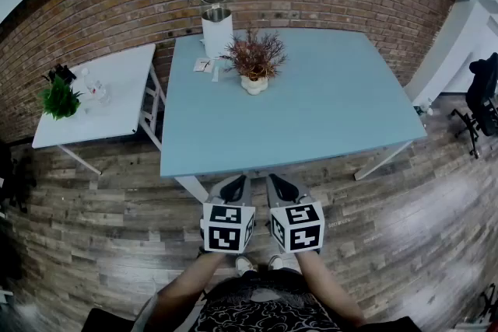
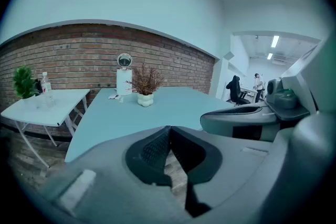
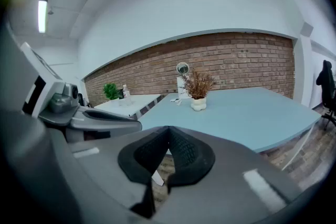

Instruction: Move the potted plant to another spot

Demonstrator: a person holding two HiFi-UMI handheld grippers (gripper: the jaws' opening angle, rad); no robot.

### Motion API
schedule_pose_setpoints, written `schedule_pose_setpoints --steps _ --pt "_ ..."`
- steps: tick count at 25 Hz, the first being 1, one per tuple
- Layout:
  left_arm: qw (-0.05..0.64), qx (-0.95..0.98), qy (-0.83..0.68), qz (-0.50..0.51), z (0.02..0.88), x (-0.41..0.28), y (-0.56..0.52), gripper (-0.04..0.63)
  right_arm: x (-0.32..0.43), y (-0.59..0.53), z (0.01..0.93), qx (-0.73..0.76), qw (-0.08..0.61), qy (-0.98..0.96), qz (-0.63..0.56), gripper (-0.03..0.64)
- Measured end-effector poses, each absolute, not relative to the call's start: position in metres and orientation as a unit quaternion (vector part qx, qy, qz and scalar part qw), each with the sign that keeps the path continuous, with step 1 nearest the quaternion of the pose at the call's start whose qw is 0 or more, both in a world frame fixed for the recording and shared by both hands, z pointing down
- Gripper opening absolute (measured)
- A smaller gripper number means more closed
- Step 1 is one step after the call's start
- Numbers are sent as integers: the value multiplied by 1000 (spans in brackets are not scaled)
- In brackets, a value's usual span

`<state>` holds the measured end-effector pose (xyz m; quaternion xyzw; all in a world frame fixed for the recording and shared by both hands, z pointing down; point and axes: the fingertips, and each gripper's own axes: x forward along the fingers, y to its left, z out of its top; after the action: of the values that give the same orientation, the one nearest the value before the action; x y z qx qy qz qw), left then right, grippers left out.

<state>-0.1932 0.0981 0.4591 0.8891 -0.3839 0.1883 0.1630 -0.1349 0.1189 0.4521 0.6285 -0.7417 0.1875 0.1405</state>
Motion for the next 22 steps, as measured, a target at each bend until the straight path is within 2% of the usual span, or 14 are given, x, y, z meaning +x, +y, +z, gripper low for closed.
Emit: schedule_pose_setpoints --steps 22 --pt "173 890 -380 183 466 -197 65 2 -143 77 457 628 154 -743 174 15"
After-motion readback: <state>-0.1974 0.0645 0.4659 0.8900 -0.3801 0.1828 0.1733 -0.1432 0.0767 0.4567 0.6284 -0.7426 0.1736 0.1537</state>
